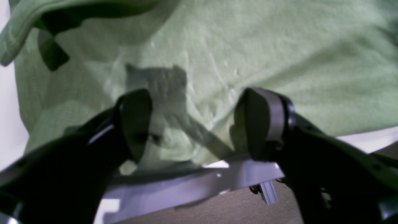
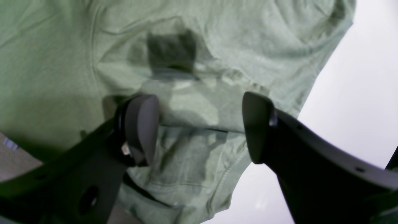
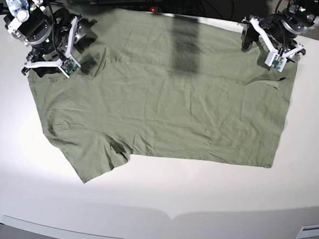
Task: Fold the T-shirt properly
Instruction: 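Shift the left gripper along the shirt edge and regrasp the cloth, then hold the shirt edge with both grippers and tug it taut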
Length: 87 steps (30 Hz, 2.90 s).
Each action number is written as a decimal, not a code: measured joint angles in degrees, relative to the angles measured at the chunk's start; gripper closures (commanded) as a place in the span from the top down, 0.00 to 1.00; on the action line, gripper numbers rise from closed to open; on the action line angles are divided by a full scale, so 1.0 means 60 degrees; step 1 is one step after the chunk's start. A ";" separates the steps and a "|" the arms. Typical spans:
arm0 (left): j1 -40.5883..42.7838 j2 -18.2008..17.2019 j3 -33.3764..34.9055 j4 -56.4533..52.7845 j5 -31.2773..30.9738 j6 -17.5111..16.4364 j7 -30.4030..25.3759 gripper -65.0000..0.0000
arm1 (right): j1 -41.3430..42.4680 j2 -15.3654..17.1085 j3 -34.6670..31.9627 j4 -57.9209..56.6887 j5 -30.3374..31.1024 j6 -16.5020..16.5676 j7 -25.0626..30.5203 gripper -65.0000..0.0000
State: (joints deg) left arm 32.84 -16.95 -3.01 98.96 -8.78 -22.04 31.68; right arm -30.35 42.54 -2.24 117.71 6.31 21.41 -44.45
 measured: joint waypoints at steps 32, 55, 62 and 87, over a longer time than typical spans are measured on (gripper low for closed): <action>-0.0288 0.0047 0.0142 0.1800 0.0495 0.0437 0.2681 0.69 | 0.0000 -0.0007 0.0000 0.0007 0.0291 -0.0029 0.0004 0.64; -0.4062 0.0091 0.0124 -0.2495 0.0029 0.0922 0.0470 0.69 | 0.0004 -0.0466 0.0004 0.0007 0.0288 -0.0036 0.0142 0.64; -0.4357 0.0098 0.0127 -0.2404 0.0204 0.0980 0.1249 0.69 | 0.0004 -0.0477 0.0000 0.0007 0.0291 -0.0036 0.0142 0.64; -0.2776 -0.0645 0.0007 -0.2076 -0.0379 0.1180 0.0291 0.69 | -0.0073 -0.0477 0.0004 0.0004 0.0623 -0.0055 -0.1606 0.64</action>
State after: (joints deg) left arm 16.19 -20.82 -2.96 86.50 -11.05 -14.96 33.43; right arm -30.79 39.68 -2.22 117.73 10.04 21.08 -54.08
